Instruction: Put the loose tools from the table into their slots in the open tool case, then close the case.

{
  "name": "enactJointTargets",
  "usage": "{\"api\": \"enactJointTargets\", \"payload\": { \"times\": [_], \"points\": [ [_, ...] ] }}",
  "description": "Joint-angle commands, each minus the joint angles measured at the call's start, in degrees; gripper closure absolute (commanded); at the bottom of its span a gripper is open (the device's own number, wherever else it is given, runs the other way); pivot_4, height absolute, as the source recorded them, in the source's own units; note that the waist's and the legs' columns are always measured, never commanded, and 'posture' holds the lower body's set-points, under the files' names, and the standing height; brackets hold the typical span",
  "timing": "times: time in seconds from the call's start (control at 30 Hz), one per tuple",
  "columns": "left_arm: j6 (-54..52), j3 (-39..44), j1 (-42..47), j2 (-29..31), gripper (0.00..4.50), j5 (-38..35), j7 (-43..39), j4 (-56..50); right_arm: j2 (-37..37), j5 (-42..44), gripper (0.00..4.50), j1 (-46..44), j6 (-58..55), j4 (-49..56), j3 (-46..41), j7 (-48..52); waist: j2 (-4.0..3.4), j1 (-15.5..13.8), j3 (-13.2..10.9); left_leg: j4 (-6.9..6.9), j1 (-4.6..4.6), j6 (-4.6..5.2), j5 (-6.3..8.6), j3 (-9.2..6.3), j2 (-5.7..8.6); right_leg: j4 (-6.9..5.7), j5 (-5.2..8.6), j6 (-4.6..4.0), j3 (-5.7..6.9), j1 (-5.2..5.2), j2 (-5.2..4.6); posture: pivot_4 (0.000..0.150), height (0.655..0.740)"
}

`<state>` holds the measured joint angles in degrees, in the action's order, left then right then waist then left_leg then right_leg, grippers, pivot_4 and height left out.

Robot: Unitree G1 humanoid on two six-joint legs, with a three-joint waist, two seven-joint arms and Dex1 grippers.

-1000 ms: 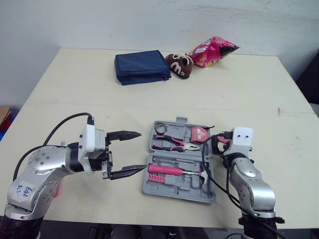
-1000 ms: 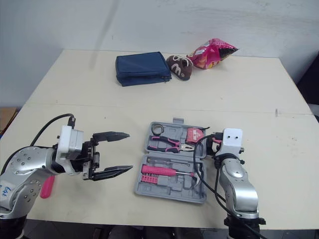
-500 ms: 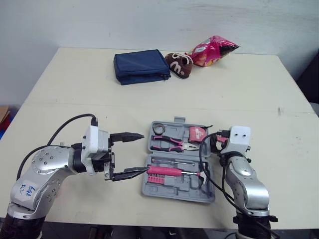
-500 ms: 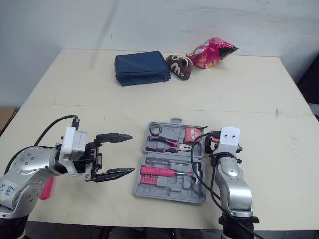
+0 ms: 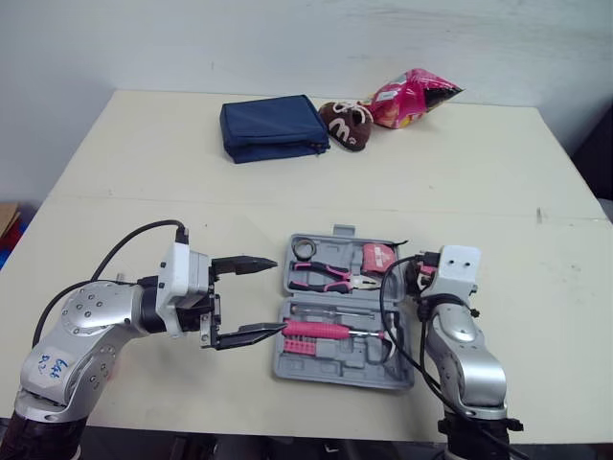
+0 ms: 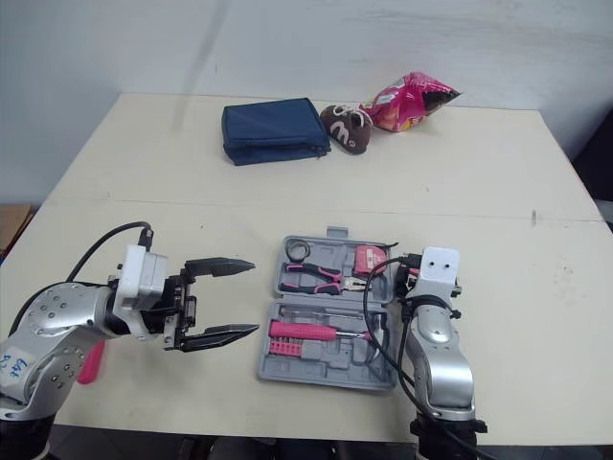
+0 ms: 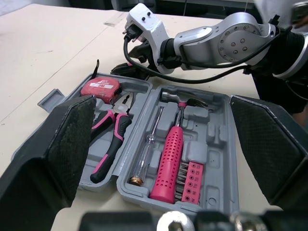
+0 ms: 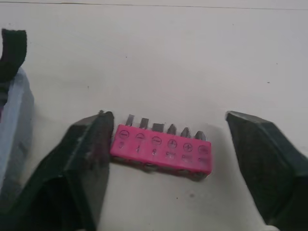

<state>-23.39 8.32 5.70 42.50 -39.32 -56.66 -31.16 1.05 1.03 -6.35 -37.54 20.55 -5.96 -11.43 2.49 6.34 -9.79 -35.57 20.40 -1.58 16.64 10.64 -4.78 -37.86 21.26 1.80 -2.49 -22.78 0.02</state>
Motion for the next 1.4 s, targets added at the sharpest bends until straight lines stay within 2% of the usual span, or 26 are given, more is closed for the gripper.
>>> {"api": "enactJointTargets", "payload": {
  "times": [0.03,0.07,0.27,0.43,0.7,0.8,0.9,1.4],
  "points": [
    [-0.14,0.35,0.13,0.27,0.0,-1.39,-0.36,-1.51,-0.57,0.35,2.25,1.91,-0.44,1.82,-1.63,0.08,0.05,-0.02,0.03,0.0,0.0,0.0,0.0,0.0,0.0,0.0,0.0,0.0,0.0,0.0,0.0,0.15,0.74],
    [-0.18,0.28,0.22,0.25,0.0,-1.36,-0.47,-1.4,-0.37,0.64,2.44,2.3,-0.49,2.48,-1.84,0.62,0.06,-0.05,0.04,0.0,0.0,0.0,0.0,0.0,0.0,0.01,0.0,0.0,0.0,0.01,0.0,0.15,0.74],
    [-0.12,-0.49,1.43,-0.29,0.0,-0.94,-0.8,-0.33,2.19,2.43,2.44,4.08,-1.22,6.47,-3.08,5.19,0.03,-0.15,0.02,-0.01,0.02,0.01,0.0,-0.01,0.03,0.02,0.0,0.0,0.01,0.01,-0.02,0.15,0.74],
    [0.35,-1.42,1.98,-0.97,0.0,-0.54,-1.01,0.54,7.37,4.01,2.44,7.09,-2.05,9.51,-4.17,11.13,0.0,-0.18,0.0,0.03,0.03,0.01,0.01,-0.02,0.03,0.04,0.02,0.03,0.02,0.0,-0.01,0.15,0.74],
    [0.02,-1.74,2.02,-1.38,0.0,-0.75,-0.86,0.41,9.95,2.8,2.44,8.54,-0.14,10.64,-4.07,12.58,-0.04,-0.03,-0.03,0.02,0.01,0.01,-0.01,-0.02,0.03,0.01,0.02,0.04,0.02,0.0,-0.01,0.15,0.74],
    [0.0,-1.67,1.87,-1.29,0.0,-0.76,-0.87,0.29,11.28,3.13,1.63,9.52,2.36,11.05,-4.35,14.39,-0.04,-0.09,-0.03,0.02,0.03,0.01,0.0,-0.02,0.03,0.03,0.03,0.04,0.01,0.0,-0.01,0.15,0.74],
    [-0.02,-1.63,1.72,-1.26,0.0,-0.77,-0.87,0.25,11.99,3.72,0.26,10.63,3.42,11.52,-5.43,15.43,-0.05,-0.05,-0.03,0.02,0.04,0.01,0.0,-0.02,0.04,0.05,0.03,0.05,0.01,0.0,-0.01,0.15,0.74],
    [0.3,-2.57,2.96,-1.43,0.0,-0.52,-1.45,1.38,10.7,8.71,0.26,9.22,0.29,4.8,-8.24,17.19,-0.06,-0.06,-0.04,-0.01,0.02,0.02,0.0,-0.02,0.04,0.01,0.03,0.05,0.01,0.01,-0.01,0.15,0.74]
  ]
}}
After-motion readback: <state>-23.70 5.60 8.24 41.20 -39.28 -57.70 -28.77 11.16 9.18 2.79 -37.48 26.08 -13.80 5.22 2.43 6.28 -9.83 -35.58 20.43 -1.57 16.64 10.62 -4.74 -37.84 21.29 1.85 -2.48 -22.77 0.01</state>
